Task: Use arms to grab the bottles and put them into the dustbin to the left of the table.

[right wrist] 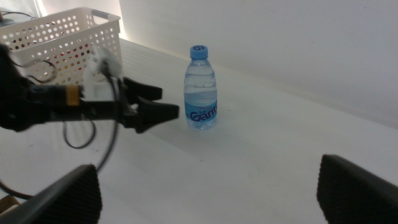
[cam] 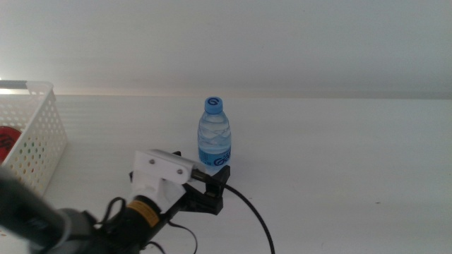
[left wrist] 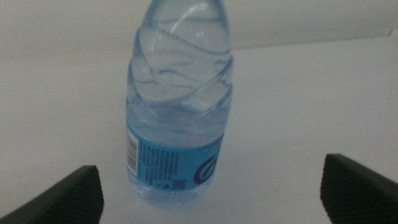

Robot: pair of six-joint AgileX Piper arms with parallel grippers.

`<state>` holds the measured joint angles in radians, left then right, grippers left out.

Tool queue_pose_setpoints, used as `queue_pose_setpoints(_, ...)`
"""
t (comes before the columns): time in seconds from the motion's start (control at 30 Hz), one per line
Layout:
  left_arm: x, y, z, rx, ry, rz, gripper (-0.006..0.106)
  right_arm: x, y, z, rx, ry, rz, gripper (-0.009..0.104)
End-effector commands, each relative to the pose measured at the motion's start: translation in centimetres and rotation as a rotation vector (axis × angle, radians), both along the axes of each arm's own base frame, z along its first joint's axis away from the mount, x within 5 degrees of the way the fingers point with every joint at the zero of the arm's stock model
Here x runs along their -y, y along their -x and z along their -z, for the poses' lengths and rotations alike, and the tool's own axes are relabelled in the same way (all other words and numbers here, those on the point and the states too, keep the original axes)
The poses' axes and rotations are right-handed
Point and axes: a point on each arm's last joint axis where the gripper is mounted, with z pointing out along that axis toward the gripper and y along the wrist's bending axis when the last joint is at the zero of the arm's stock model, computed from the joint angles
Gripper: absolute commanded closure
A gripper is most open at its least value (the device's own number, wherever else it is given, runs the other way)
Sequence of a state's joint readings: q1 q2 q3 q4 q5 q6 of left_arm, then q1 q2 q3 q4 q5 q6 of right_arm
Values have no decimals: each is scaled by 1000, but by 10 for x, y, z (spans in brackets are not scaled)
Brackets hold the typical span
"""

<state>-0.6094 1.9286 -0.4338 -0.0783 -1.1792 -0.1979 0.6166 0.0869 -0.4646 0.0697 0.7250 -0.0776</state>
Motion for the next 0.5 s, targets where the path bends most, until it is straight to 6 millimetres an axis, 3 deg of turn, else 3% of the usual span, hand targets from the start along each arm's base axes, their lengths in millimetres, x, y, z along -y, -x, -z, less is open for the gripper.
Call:
queue_pose_setpoints(0.0, 5, -11, 1, 87, 51, -21, 7, 1, 0, 0, 17, 1, 0, 3)
queue_pose_setpoints(0.47, 31, -52, 6, 80, -125, -8, 7, 1, 0, 0, 17, 1, 0, 3)
